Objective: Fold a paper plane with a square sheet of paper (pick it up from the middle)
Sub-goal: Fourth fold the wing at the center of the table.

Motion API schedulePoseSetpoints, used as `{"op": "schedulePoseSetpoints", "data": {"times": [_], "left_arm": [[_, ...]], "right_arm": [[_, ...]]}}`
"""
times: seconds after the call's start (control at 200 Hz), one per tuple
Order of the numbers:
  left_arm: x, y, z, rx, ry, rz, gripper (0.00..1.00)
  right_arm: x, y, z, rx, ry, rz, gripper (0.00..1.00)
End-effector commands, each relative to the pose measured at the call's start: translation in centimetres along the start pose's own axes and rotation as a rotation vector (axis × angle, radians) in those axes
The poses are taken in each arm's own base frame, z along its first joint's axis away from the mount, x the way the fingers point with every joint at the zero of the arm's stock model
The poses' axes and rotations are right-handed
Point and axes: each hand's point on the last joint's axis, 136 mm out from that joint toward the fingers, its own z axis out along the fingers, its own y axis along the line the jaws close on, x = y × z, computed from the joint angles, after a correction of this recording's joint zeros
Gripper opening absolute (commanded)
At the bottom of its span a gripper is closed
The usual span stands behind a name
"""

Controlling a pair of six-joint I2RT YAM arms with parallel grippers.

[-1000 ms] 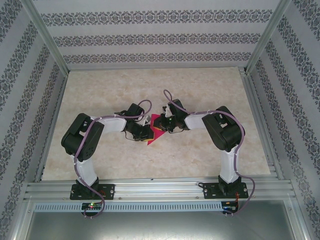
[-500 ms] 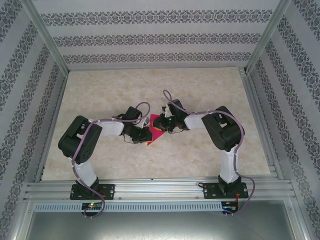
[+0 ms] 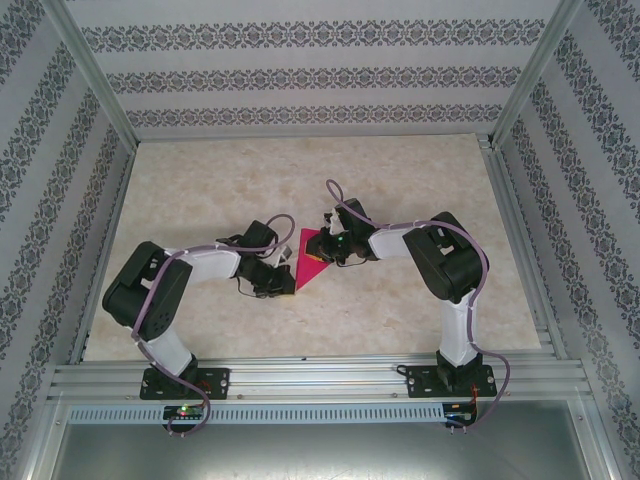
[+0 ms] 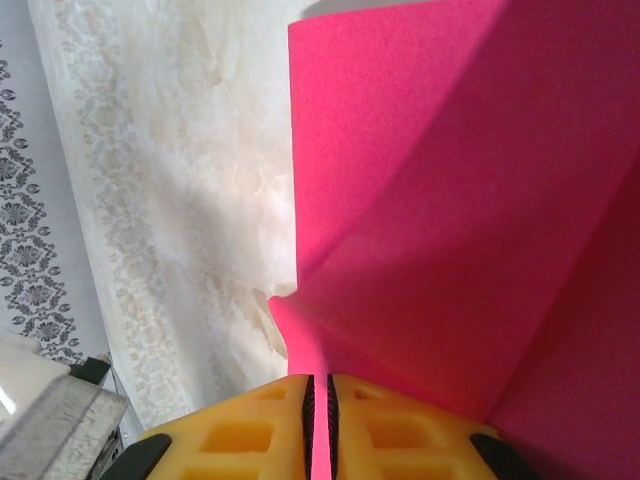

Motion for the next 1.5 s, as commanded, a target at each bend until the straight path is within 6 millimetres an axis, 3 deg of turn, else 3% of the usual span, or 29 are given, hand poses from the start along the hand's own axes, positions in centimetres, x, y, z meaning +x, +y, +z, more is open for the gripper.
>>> {"op": "schedulePoseSetpoints", "data": {"times": [0.0, 0.23, 0.41, 0.56, 0.704, 0.834, 1.099, 1.279, 1.409, 1.494], "left_arm": [[2.4, 1.2, -0.9, -0.075, 0.059, -0.009, 0.10], [-1.7, -2.0, -3.0, -0.015, -0.118, -0.005, 0.11], [-5.6, -5.3, -2.8, 0.124, -0.210, -0.034, 0.13], [-7.6, -5.2, -1.5, 0.136, -0.231, -0.070, 0.14], [-8.3, -4.5, 0.3, 0.144, -0.214, -0.102, 0.14], [-8.0, -2.4, 1.1, 0.055, -0.208, -0.119, 0.13], [-3.8, 3.5, 1.8, -0.174, -0.133, -0.152, 0.04], [-2.5, 3.8, 2.0, -0.169, -0.096, -0.121, 0.00], [-2.4, 3.4, 2.0, -0.156, -0.067, -0.086, 0.00], [-2.5, 3.2, 1.9, -0.160, -0.056, -0.073, 0.00]], "right_arm": [[3.1, -7.6, 1.4, 0.231, 0.058, 0.102, 0.16], [3.4, -7.2, 1.2, 0.231, 0.041, 0.118, 0.16], [3.5, -7.0, 1.0, 0.224, 0.016, 0.147, 0.16], [3.7, -6.5, 0.9, 0.199, -0.013, 0.174, 0.16], [3.7, -6.1, 0.8, 0.194, -0.031, 0.175, 0.16], [3.6, -5.8, 0.9, 0.183, -0.025, 0.166, 0.16], [0.9, -3.3, -0.6, 0.125, -0.045, 0.089, 0.18], [-1.5, 0.1, -3.3, 0.069, -0.091, -0.007, 0.19], [-1.3, 1.9, -4.2, 0.039, -0.101, -0.069, 0.09], [-0.3, 2.7, -3.6, 0.022, -0.080, -0.092, 0.03]]}}
